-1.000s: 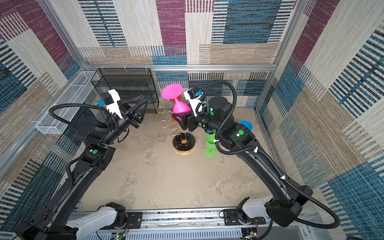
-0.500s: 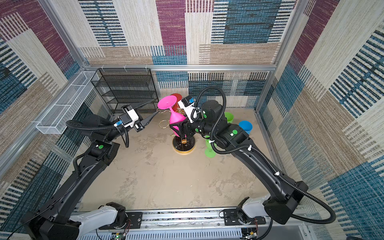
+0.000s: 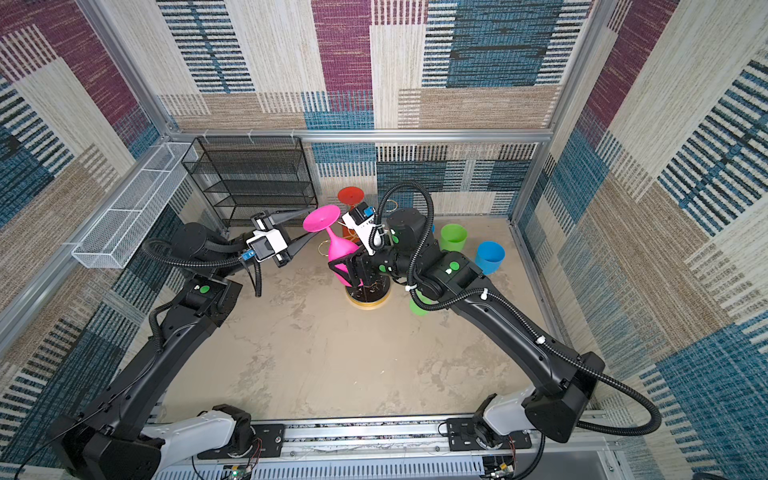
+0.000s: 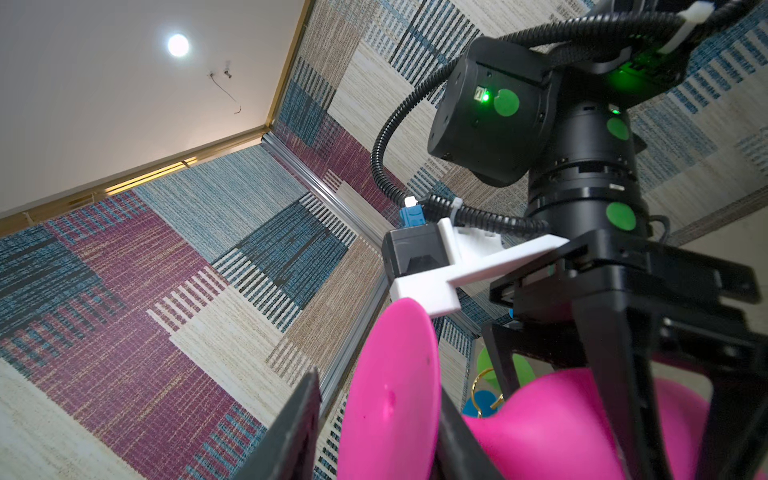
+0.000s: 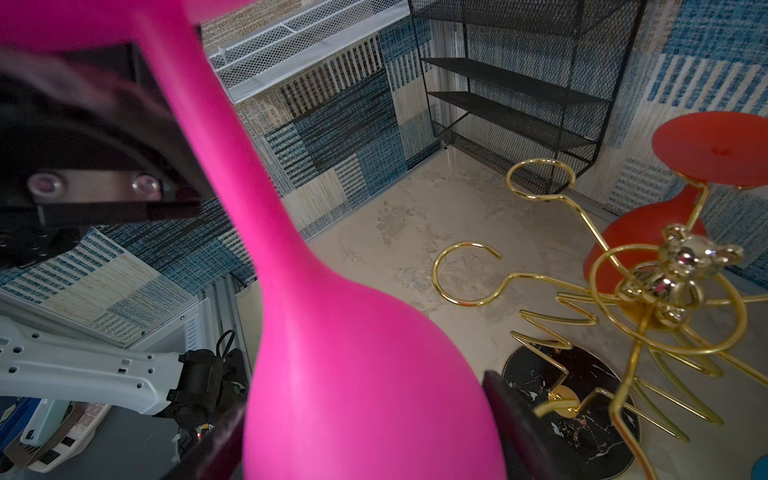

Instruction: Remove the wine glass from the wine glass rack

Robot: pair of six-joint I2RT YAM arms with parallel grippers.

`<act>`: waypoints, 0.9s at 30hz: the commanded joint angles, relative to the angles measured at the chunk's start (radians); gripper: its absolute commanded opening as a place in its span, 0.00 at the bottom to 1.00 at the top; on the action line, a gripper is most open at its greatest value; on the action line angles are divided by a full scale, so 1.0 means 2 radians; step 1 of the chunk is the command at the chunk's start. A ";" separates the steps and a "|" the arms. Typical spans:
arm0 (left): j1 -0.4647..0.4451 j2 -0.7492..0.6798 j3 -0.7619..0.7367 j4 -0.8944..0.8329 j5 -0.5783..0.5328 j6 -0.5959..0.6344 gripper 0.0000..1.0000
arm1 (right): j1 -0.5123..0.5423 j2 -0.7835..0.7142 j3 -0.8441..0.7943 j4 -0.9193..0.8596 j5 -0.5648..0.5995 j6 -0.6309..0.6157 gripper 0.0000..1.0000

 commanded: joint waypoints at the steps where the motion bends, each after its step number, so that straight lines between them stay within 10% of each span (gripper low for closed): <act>1: 0.000 -0.001 0.005 -0.012 0.003 0.031 0.37 | 0.003 -0.003 -0.001 0.016 -0.004 0.003 0.43; 11: 0.001 -0.003 0.005 -0.009 -0.008 0.026 0.01 | 0.004 -0.008 -0.007 0.025 -0.007 0.011 0.49; 20: 0.002 -0.017 0.006 -0.022 -0.110 -0.075 0.00 | 0.004 -0.049 -0.042 0.093 -0.011 0.052 0.99; 27: 0.010 -0.032 0.020 -0.105 -0.237 -0.202 0.00 | -0.002 -0.124 -0.082 0.168 0.020 0.086 0.99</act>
